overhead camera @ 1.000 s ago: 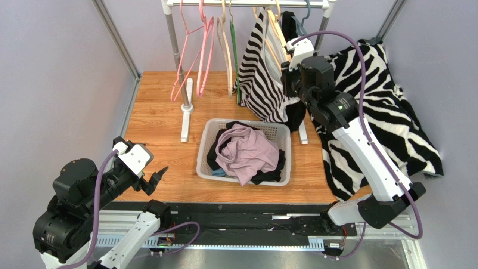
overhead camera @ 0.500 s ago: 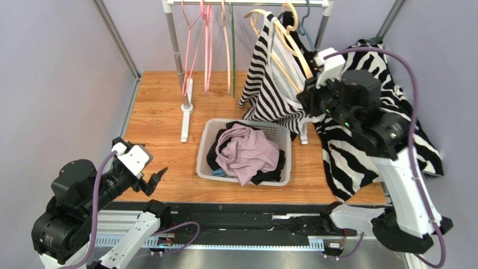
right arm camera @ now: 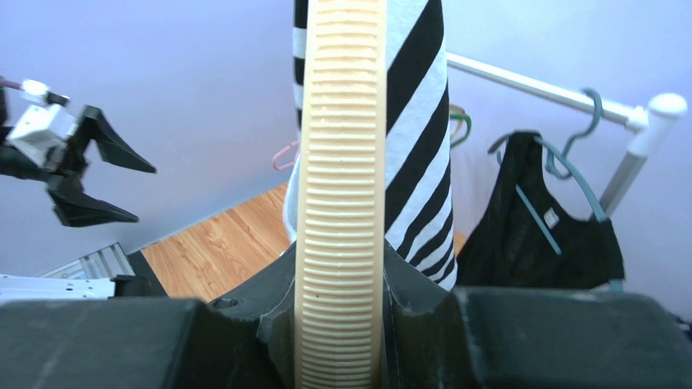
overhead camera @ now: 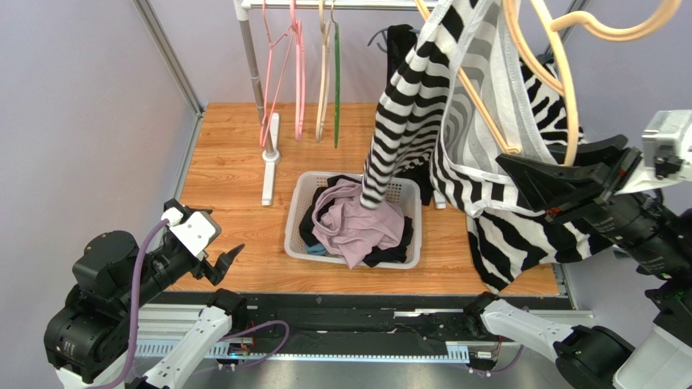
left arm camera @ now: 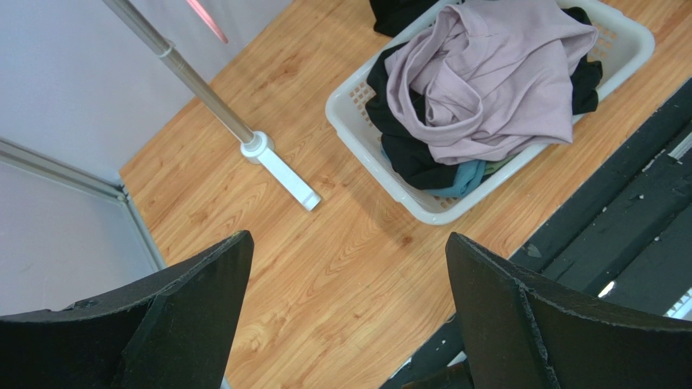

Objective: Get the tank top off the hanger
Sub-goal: Pick up the hanger from the clothesline.

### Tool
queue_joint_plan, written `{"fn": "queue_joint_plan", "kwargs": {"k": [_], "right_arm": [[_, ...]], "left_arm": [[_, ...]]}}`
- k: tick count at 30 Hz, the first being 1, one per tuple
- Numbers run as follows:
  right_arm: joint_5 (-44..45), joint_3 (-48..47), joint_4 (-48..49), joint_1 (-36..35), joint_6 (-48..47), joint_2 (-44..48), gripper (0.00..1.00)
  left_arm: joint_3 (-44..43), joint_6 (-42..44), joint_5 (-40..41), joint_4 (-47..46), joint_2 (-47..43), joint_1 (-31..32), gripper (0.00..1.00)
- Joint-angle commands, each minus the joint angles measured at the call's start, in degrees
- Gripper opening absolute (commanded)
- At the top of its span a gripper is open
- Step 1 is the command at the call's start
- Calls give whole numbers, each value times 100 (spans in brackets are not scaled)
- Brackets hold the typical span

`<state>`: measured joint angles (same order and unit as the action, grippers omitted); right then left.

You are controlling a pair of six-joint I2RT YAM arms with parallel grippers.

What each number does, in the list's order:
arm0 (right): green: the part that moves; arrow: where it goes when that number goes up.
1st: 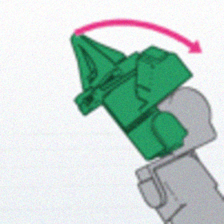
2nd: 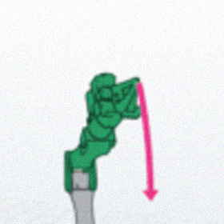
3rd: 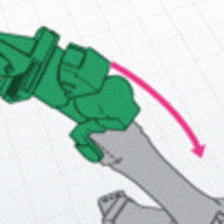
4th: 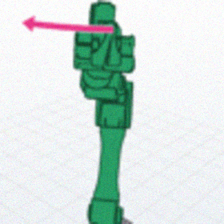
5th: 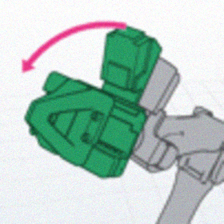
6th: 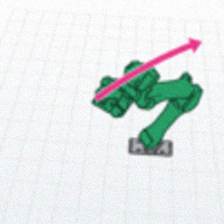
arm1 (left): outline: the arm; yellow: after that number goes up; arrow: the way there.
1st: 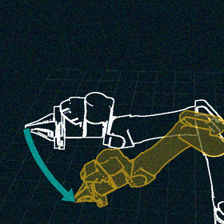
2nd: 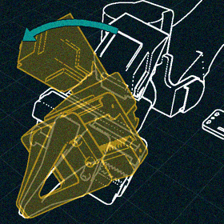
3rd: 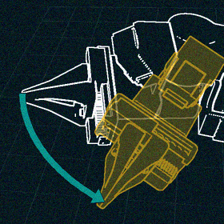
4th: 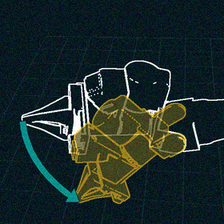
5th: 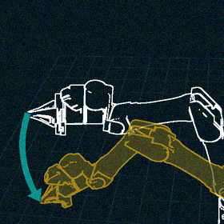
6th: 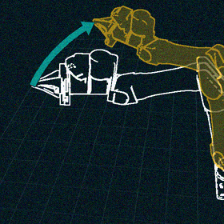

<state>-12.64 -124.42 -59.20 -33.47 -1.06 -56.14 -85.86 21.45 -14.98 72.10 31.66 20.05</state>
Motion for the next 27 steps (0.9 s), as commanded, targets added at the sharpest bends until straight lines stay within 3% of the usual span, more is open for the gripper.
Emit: {"fn": "queue_joint_plan", "kwargs": {"k": [1,5,15,27], "right_arm": [[-563,-556,505,-28,71,-520,0],[-730,-794,567,-28,290,-749,0],[-485,-56,611,-28,-59,-740,0],[-722,-1207,708,-19,-219,-1671,0]], "left_arm": [[17,-18,-233,-2,7,-45,97],[0,-18,-294,41,-2,-54,97],[114,-1,-488,68,-72,-54,97],[-35,-71,-637,50,95,-115,96]]}}
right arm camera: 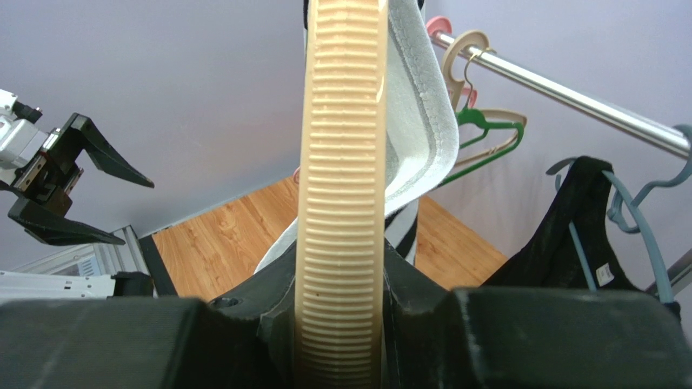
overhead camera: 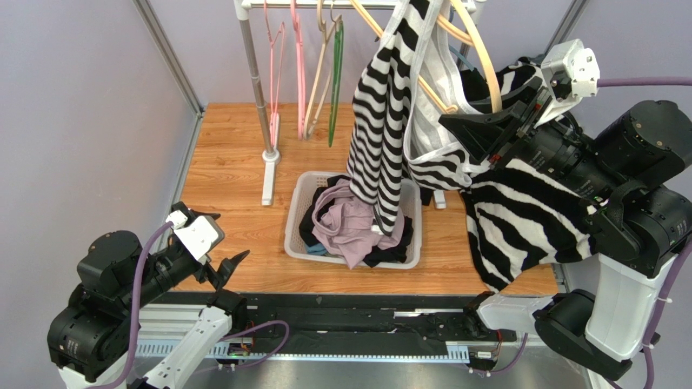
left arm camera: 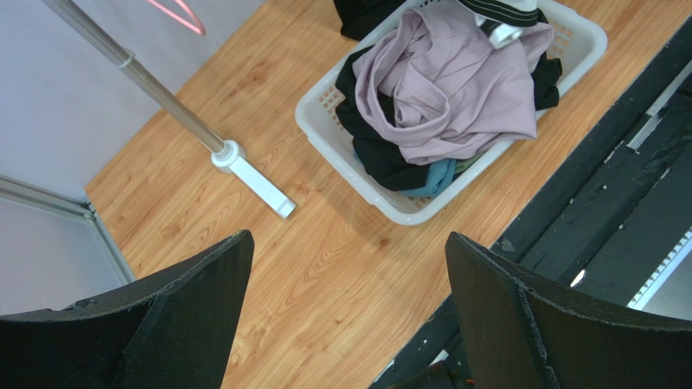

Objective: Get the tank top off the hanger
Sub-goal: Pick up the hanger from the clothesline, then remove the tank top from the hanger.

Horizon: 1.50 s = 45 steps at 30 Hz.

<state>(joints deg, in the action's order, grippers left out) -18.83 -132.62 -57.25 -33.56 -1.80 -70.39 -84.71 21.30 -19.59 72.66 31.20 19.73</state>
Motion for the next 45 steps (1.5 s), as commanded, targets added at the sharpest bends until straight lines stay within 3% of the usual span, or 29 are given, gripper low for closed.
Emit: {"fn": "queue_joint_plan", "kwargs": {"k": [1,9,15,20,28,32,38,45], "right_arm": [[-86,-388,496,-19,-171,-334,0],[335,1210,654,-238,-627,-221,0],[968,1755,215,-976,-997,-151,0],[1074,3100,363,-1591,-928,481,0],[469,4498,584,-2040,-242,1808,0],[450,5139,487,-2233,-40,1950,0],[828,5615,663,-2532,-66,1985,0],[767,5607,803,-2559,-48,1836,0]], "left_arm": [[-160,-56,-220,2,141,-92,96],[-99,15,-273,64,70,-101,97],[-186,-38,-562,37,176,-101,97],[-152,-170,-1116,-173,211,-101,97],[165,-653,-1801,-1324,185,-100,97],[621,-1389,-2643,-2384,176,-101,98],[947,-2365,-3216,-3538,422,-92,99],[1588,-2684,-3244,-4198,413,-92,99]]}}
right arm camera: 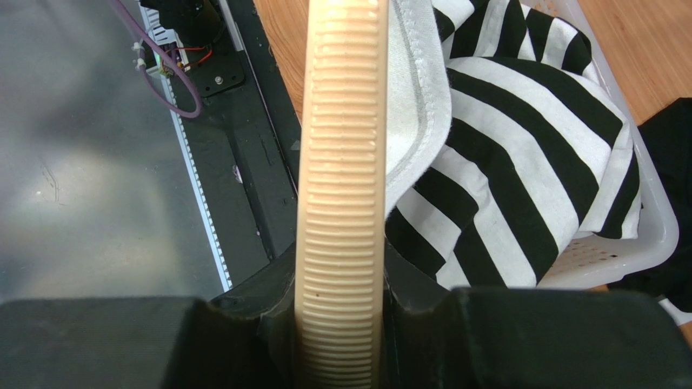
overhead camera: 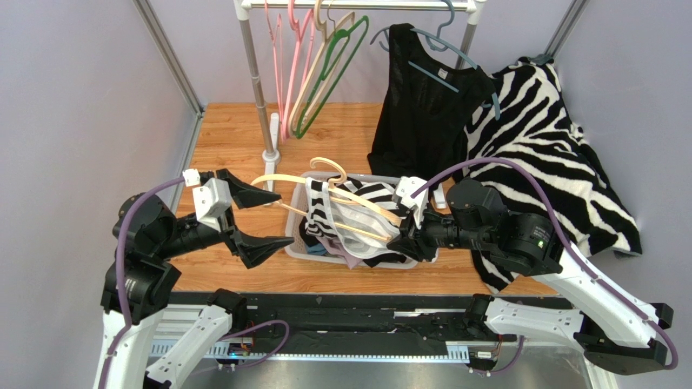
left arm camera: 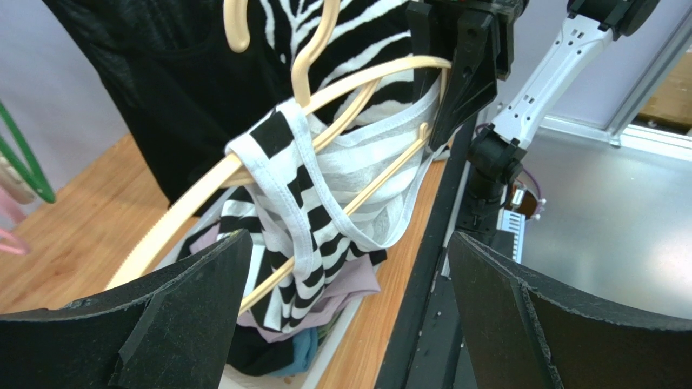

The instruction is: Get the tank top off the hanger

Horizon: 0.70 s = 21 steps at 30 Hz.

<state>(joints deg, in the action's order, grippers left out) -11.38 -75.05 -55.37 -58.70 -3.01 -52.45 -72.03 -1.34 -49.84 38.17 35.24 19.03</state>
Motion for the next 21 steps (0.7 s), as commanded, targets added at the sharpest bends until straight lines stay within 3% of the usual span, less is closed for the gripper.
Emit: {"fn": "queue_joint_plan", "kwargs": {"k": [1,13,21], "right_arm": [[13,-142,633,-45,55,33,0],[-146,60,932,-116,107,-81,0],[-189,52,1029,-195,186,-161,0]], "left_arm": [[513,-402,-193,-785,17,-13,98],[1156,-1025,-8,-1795,202,-13,96],[1305,-1254,133,-2182,334,-13,89]]}}
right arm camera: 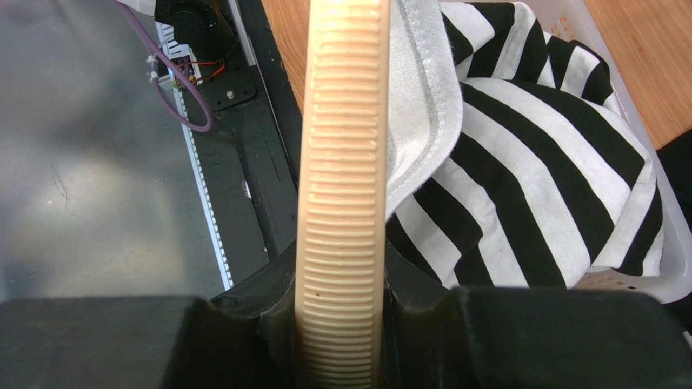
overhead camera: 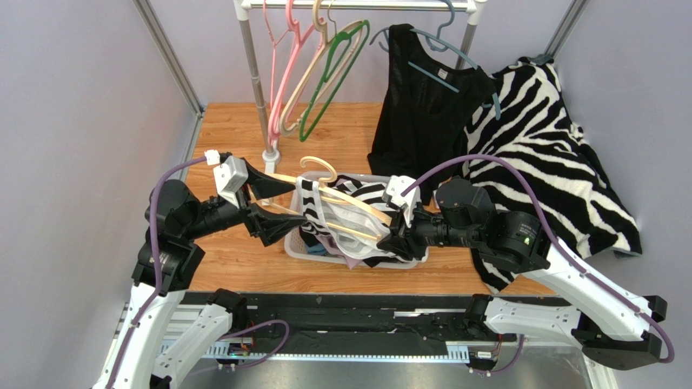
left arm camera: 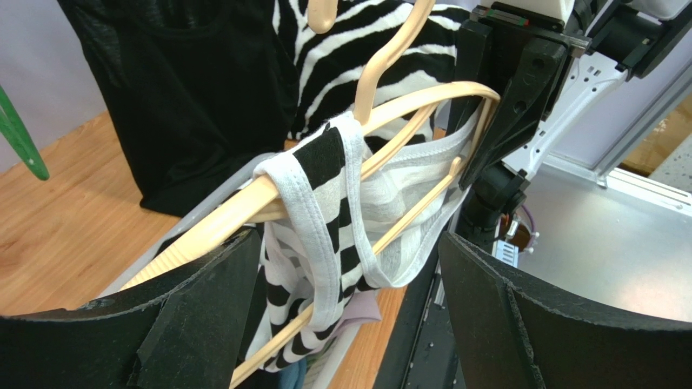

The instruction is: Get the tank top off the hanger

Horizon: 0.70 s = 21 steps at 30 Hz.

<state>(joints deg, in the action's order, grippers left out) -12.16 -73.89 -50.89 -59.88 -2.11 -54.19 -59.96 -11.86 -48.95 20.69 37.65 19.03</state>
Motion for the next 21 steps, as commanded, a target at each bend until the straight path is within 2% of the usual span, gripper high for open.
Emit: {"fn": "queue_joint_plan", "kwargs": {"k": [1,3,9,12,13,16,21], "right_arm": [[-111,-73,589,-85,105,5,0],[-111,-108,581,-103,114,-30,0],[-84,-223,537,-147,123,-100,0],[-76,-223,554,-156,132,-118,0],[-84,-223,554,-156,141,-126,0],[-58,-249,546,-165,149,-153,0],[-41,-258,501,-165,167,-135,0]], "left_arm": [[151,-203,35,-460,102,-13,89],[222,-255,17,-522,111,-13,87],[319,-335,61,-715,111,-13,72],[319,-414,52,-829,120,-13,57],[319,-414,52,-829,129,-13,44],[371,-414,52,-830,120,-22,29],[503,-519,43,-900,32,-30,24]]}}
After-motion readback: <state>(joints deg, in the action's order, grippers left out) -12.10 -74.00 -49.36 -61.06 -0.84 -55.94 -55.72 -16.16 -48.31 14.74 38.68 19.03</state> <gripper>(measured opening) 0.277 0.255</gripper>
